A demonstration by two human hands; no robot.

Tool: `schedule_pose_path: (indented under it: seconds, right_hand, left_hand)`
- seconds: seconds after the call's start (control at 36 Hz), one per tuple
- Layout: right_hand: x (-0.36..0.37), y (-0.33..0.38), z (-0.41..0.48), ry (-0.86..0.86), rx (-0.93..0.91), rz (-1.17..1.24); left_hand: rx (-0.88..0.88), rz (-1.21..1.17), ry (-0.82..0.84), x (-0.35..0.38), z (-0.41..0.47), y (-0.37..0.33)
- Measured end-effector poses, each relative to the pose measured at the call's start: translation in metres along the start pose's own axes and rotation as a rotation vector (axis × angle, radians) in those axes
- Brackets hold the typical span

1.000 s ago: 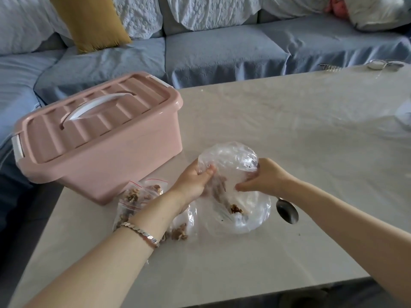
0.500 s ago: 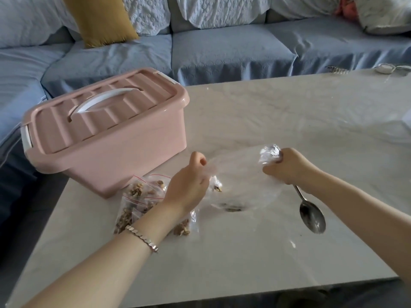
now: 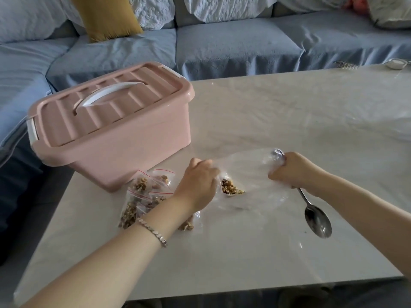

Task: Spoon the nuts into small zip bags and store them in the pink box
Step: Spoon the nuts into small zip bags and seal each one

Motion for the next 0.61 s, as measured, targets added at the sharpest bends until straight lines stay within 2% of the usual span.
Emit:
schedule_pose_path:
  seconds: [0.06,0.19,0.31,0.42,0.5,0.58,0.61]
  right_hand:
    - [0.000,0.000,-0.001,0.004,-0.012,-0.029]
    - [-0.002,-0.001,0.001,-0.008,-0.039,-0.114]
    - [-0.006,-0.005,0.004,-0.001,-0.010,-0.021]
    - [-0.014,-0.016,0.009,-0.053,0.073,0.112]
    - [-0.007,-0.022,0.007,-0.004,0.102,0.075]
    - [0.002,-0.018,-0.001,0.053,0.062,0.068]
    - [0.001,-0.017,-0.004,0.025,0.020,0.043]
  left_hand:
    - [-0.146,-0.016,0.033,0.007,0.008,0.004]
    - [-0.336,-0.292,-0.071,0.002,0.018,-0.006]
    - [-0.336,-0.316,0.040,0.002,0.015,-0.012]
    - [-0.280,-0.122,0.238,-0.005,0.007,-0.009]
    - [-0.266,-0.002,0.315,-0.010,-0.001,-0.009]
    - [-0.277,0.021,0.369,-0.003,-0.008,-0.012]
    - [-0.281,0.004,0.384,0.001,-0.010,-0.012]
Point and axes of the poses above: each hand's wrist, its own z-axis towards the middle knuckle, its own x-axis out of the palm, y = z × x, the point moved 4 cm from there along z, towards the middle knuckle, and after that the axes turned 6 degrees about -y, right-handed, at the moved point
